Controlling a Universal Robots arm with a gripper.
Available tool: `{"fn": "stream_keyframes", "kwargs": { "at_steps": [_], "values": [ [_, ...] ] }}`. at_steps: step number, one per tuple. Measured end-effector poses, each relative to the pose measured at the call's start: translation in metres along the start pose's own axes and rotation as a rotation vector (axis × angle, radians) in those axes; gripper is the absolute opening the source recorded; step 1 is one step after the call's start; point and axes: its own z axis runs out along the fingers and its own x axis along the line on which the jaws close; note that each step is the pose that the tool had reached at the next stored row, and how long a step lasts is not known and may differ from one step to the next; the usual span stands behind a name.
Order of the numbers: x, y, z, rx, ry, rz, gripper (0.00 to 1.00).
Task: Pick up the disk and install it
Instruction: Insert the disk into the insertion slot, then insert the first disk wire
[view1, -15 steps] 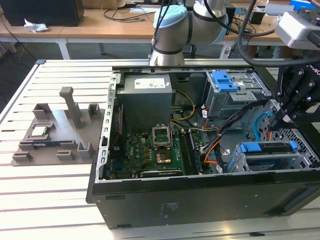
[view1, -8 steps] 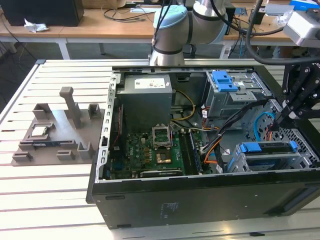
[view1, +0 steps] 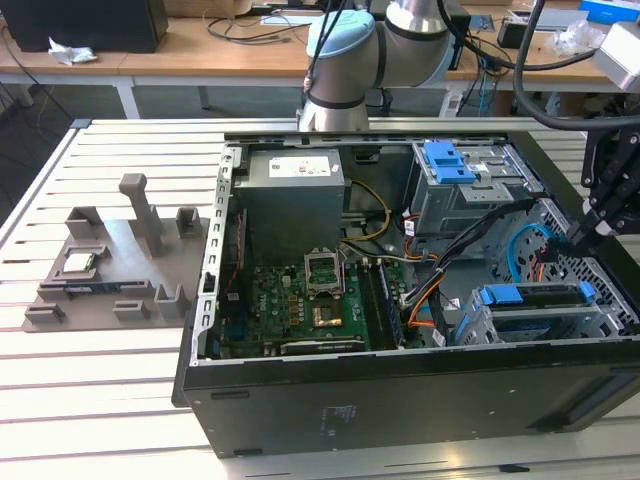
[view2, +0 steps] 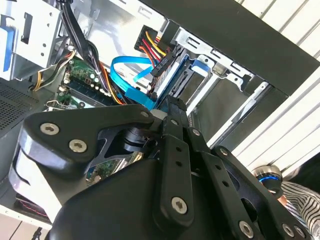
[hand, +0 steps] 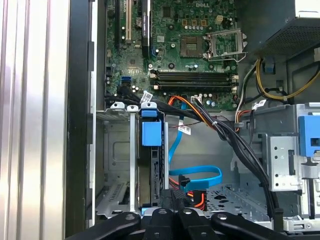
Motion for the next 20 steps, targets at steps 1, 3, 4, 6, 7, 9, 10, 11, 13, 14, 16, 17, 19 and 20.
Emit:
{"fn": "stream_keyframes", "kwargs": {
  "at_steps": [1, 3, 4, 6, 7, 9, 10, 11, 13, 14, 16, 17, 19, 20],
  "values": [
    [0.0000, 0.0000, 0.0000, 0.0000, 0.0000, 0.000, 0.11],
    [0.0000, -0.0001, 0.0000, 0.0000, 0.0000, 0.000, 0.11],
    [0.0000, -0.0002, 0.0000, 0.0000, 0.0000, 0.000, 0.11],
    [0.0000, -0.0002, 0.0000, 0.0000, 0.0000, 0.000, 0.17],
    [0.0000, -0.0002, 0.0000, 0.0000, 0.0000, 0.000, 0.24],
    [0.0000, -0.0002, 0.0000, 0.0000, 0.0000, 0.000, 0.29],
    [0.0000, -0.0002, 0.0000, 0.0000, 0.0000, 0.000, 0.36],
    [-0.0004, -0.0003, 0.0000, 0.0000, 0.0001, 0.000, 0.36],
    [-0.0066, -0.0009, 0.0005, 0.0000, 0.0016, 0.000, 0.36],
    [-0.0108, -0.0014, 0.0008, 0.0001, 0.0049, 0.000, 0.36],
    [-0.0170, -0.0037, 0.0017, 0.0001, 0.0138, 0.001, 0.36],
    [-0.0183, -0.0056, 0.0021, 0.0001, 0.0180, 0.001, 0.36],
    [-0.0187, -0.0091, 0.0032, 0.0001, 0.0289, 0.005, 0.36],
    [-0.0187, -0.0106, 0.0045, 0.0003, 0.0327, 0.010, 0.36]
  ]
}}
